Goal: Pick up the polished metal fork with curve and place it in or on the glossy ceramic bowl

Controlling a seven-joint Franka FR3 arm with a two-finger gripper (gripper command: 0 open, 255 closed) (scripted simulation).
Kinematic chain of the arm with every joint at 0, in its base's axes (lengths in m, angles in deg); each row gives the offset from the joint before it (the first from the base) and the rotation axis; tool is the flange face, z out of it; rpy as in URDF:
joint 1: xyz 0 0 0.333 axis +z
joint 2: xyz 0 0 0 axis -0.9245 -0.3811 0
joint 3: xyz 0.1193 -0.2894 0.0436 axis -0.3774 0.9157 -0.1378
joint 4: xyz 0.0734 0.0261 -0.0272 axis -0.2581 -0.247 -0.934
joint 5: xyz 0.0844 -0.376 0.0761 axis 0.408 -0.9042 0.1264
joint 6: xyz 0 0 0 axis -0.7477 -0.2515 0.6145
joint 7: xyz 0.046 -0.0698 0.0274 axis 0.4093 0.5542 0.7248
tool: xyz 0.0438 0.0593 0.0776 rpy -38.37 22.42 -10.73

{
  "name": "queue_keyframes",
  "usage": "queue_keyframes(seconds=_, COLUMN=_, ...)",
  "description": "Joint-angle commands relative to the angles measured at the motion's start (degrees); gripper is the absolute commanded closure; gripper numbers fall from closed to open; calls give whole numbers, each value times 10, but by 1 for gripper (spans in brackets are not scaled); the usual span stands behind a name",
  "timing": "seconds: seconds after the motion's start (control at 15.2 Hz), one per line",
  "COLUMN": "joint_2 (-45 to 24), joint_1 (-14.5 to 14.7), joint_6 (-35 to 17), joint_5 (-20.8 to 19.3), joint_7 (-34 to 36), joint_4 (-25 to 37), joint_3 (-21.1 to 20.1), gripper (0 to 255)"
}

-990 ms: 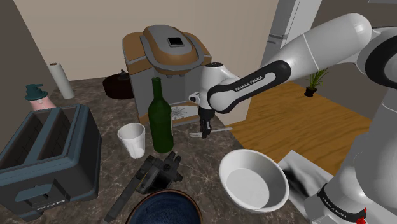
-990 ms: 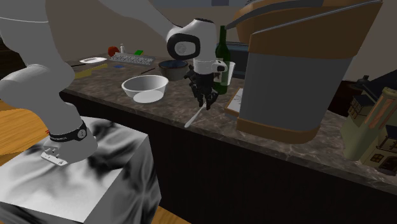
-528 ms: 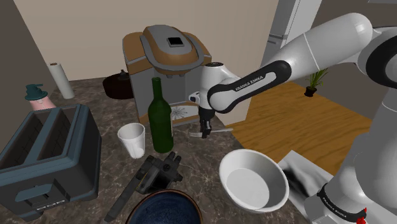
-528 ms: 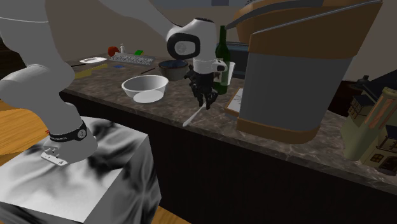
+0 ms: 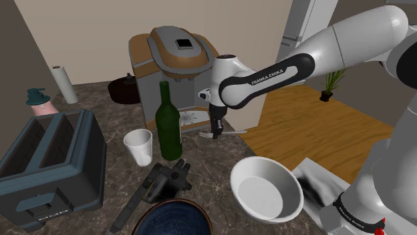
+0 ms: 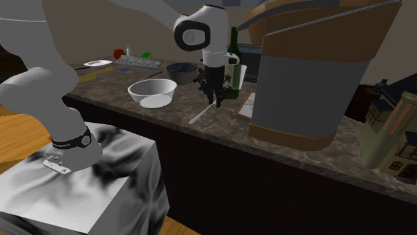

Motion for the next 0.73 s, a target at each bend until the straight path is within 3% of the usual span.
queue_keyframes(seconds=0.0, joint_2=8, joint_1=0, joint_6=16, joint_5=0, joint_7=0, joint_4=7, joint_3=0, gripper=255)
queue_keyframes(seconds=0.66, joint_2=38, joint_1=-1, joint_6=88, joint_5=1, joint_7=2, joint_4=50, joint_3=0, gripper=255)
